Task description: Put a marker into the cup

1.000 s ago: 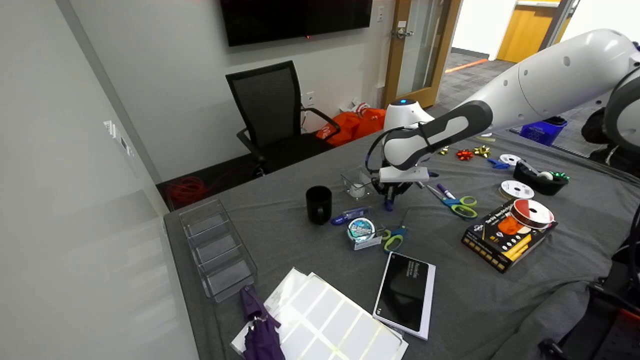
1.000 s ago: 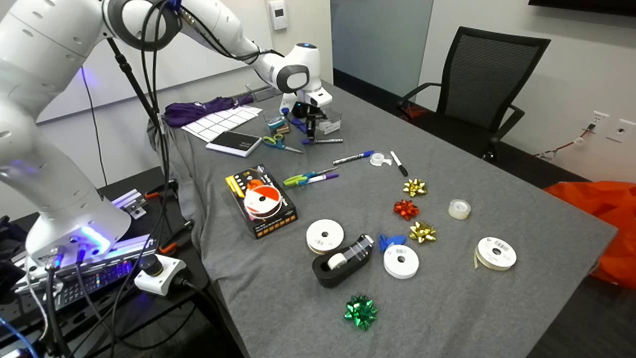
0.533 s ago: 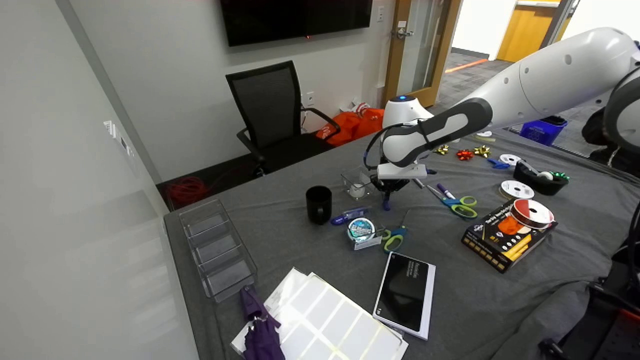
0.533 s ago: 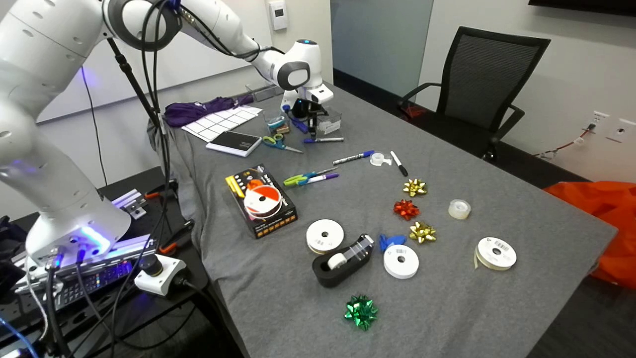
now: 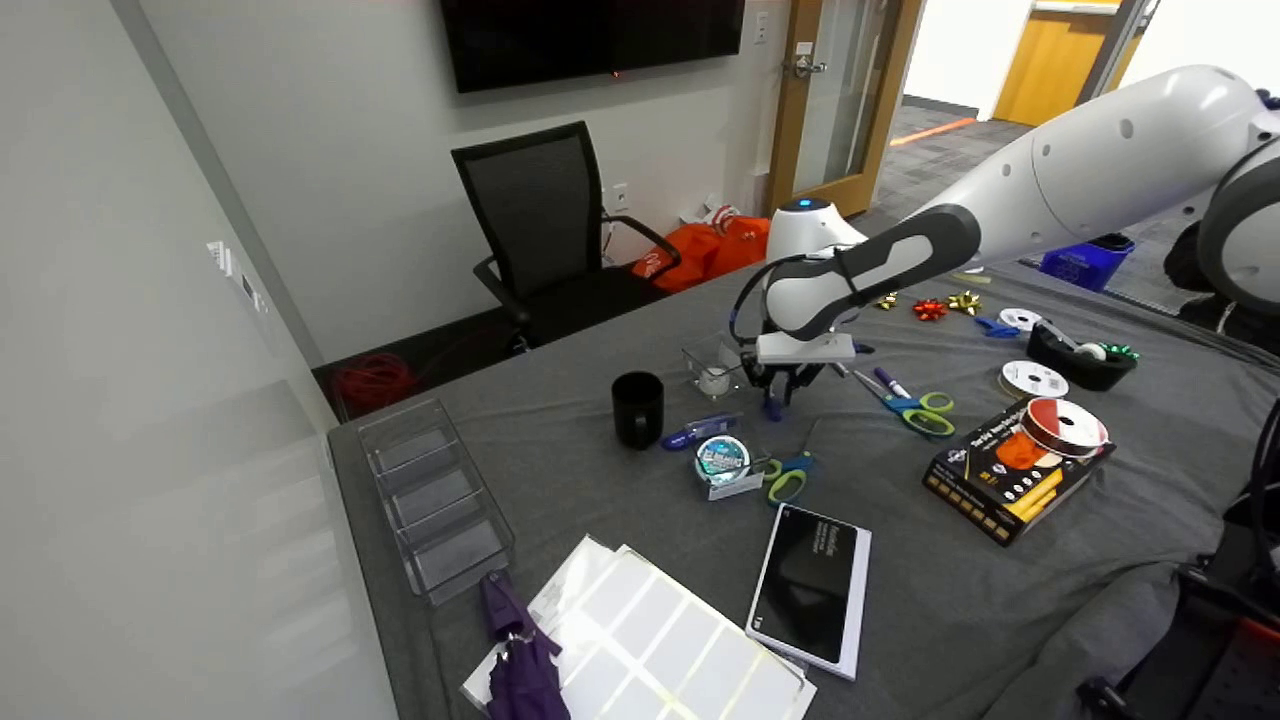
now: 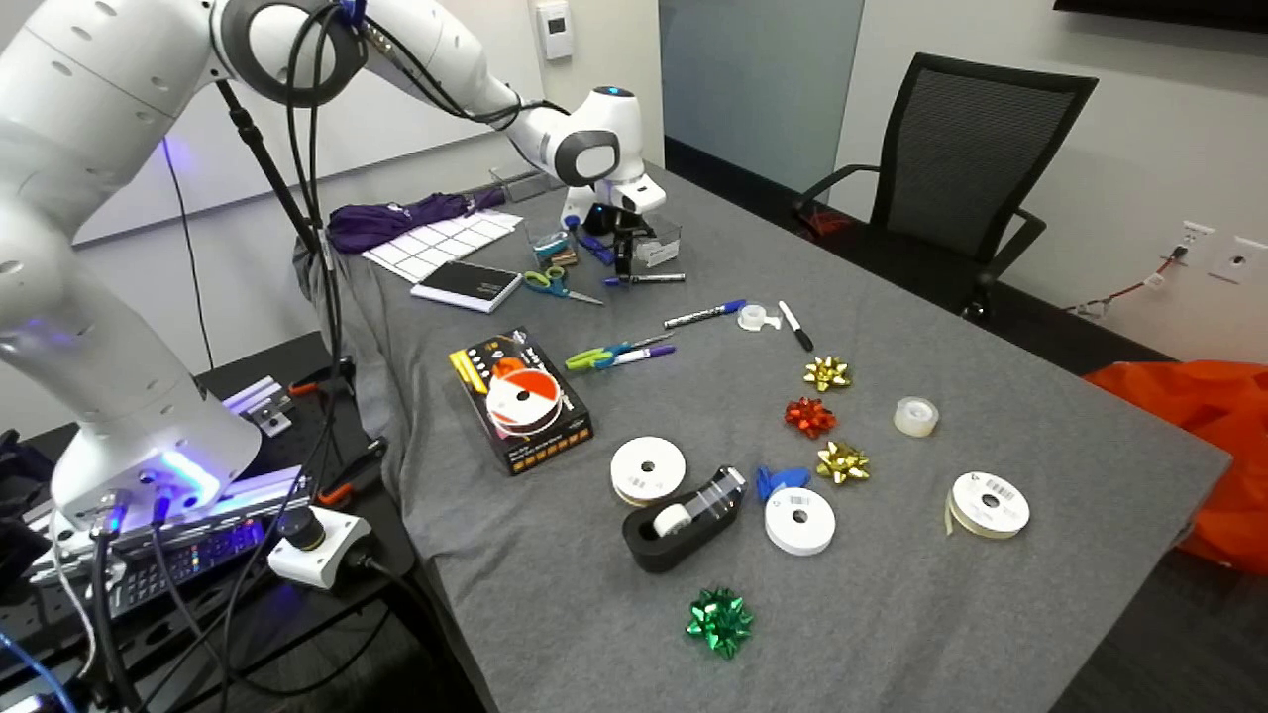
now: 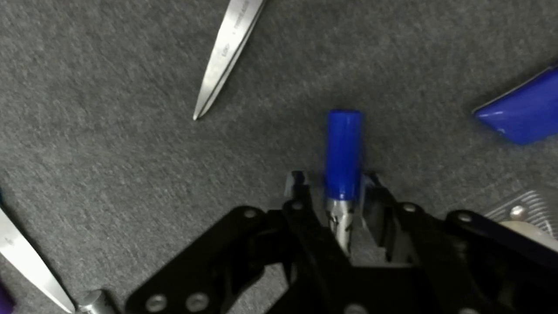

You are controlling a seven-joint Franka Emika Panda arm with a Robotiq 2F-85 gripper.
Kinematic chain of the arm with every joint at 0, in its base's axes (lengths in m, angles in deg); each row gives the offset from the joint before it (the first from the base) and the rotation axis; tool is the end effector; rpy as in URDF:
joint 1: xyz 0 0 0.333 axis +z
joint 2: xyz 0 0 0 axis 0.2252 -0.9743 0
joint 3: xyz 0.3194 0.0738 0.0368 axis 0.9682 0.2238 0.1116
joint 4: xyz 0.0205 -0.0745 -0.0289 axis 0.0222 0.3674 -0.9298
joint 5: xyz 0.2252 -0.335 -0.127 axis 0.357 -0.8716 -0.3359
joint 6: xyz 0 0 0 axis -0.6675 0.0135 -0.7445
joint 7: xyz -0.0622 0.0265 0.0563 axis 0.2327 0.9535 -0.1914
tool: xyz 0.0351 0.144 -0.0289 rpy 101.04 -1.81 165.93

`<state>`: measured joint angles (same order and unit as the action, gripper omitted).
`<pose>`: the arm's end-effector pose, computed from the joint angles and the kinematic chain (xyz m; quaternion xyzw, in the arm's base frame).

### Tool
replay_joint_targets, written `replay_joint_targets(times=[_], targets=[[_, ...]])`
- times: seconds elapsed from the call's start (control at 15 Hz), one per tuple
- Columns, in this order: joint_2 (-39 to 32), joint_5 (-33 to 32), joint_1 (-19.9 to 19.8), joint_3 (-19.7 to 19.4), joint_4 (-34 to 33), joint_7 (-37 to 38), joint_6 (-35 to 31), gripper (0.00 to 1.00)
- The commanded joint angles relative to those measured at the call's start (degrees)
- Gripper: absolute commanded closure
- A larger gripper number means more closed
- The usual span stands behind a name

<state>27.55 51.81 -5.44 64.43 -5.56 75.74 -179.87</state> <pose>0.7601 0.0496 0.0692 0.9525 -0.3043 -0.0046 0.0069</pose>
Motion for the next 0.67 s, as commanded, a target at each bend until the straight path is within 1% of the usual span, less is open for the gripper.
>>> replay_joint_targets(times=[0.0,0.07,0.13,0.2,0.33,0.6], targets=[[-2.2,0.2,0.1,-0.5,-1.9,0.2,0.0,0.85],[-2.4,0.2,0.1,-0.5,-2.0,0.2,0.0,0.86],[-2.4,0.2,0.1,-0.5,-2.4,0.2,0.1,0.94],[-2.5,0.2,0.1,-0.5,-2.5,0.3,0.2,0.99],[-2.5,0.2,0.1,-0.5,-2.6,0.4,0.3,0.95],[-1.2,-0.1,0.0,-0.7,-1.8,0.0,1.5,0.95]])
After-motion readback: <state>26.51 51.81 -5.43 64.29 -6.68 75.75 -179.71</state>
